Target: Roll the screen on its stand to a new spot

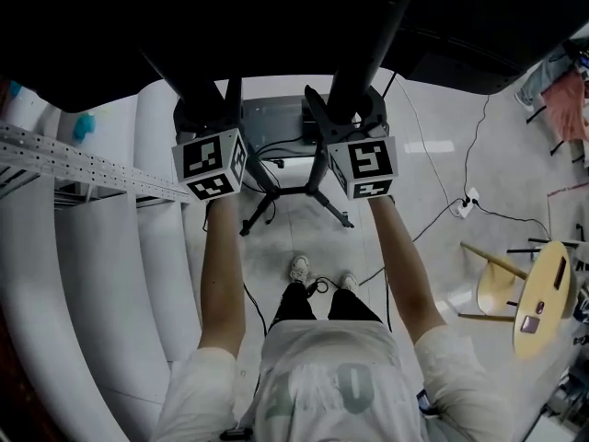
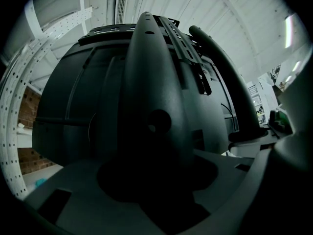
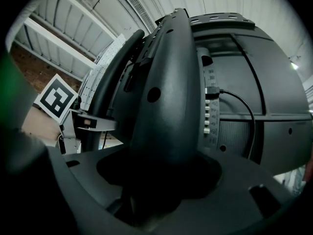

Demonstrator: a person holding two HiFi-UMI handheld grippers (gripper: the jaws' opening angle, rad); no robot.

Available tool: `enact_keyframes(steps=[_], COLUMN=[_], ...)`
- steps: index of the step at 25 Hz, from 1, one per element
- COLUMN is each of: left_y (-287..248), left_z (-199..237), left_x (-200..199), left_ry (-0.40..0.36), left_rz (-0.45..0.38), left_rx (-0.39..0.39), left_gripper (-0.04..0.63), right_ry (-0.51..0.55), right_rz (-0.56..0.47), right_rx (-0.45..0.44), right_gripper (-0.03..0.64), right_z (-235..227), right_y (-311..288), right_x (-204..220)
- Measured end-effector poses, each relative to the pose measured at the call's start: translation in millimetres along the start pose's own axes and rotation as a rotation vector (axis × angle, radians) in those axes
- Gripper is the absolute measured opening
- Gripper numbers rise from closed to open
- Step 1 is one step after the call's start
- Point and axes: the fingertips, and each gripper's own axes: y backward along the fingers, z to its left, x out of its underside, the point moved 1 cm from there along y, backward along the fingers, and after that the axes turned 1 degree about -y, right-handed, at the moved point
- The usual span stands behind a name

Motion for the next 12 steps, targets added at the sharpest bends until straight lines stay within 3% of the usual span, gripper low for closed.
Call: enact_keyframes(steps=[7,12], left_y=[55.1,147.7], left_z=[-14.0,-42.1], left_x=[3.9,40.9], left_ry=[0.016,0.063], left_rz=[0.008,-0.022], left_rx=[-0.018,-0.024], left_gripper=[0.225,0.218], right_ry=[-0.018,-0.027], right_rz=[-0.106,-0.131], right_rx=[-0.047,-0.089], right_gripper=[0.264,0.256], right_z=[28.8,75.8], right_y=[51.8,138.5], right_x=[-7.8,25.1])
